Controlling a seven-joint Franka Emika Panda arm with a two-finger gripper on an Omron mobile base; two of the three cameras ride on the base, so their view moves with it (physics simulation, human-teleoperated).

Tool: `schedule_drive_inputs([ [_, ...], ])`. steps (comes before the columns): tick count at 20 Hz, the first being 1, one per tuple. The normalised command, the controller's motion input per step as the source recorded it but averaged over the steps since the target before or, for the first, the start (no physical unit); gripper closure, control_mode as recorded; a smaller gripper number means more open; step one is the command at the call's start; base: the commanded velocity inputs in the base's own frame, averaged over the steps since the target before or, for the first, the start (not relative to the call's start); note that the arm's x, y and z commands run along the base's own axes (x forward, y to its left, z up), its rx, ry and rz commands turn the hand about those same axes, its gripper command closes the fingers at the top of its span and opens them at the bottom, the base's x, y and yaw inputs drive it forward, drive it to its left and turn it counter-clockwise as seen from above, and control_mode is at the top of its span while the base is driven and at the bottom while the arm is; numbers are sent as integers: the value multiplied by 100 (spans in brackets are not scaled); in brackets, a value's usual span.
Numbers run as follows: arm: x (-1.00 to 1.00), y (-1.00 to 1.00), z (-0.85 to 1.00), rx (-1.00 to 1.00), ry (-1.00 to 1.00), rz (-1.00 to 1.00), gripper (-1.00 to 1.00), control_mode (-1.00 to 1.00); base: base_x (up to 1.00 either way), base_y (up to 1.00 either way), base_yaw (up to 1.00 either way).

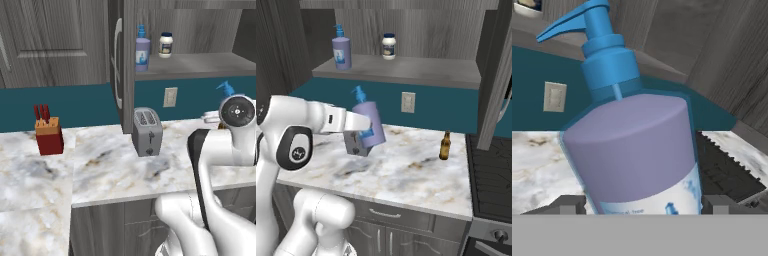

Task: Pick the soap dispenser and soap dispenser from the cabinet and place them on the counter.

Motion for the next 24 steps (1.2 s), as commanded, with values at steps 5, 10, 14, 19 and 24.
schedule_drive_inputs([
  [5, 36, -4, -17, 4, 3, 3, 100, -100, 0, 0, 0],
  [10, 28, -18, -34, 13, 0, 0, 100, -100, 0, 0, 0],
  [14, 22, -6, -45, 14, -3, 1, 100, -100, 0, 0, 0],
  [19, 23, 0, -44, 9, -3, 2, 100, -100, 0, 0, 0],
  [24, 23, 0, -46, 9, -5, 1, 100, -100, 0, 0, 0],
])
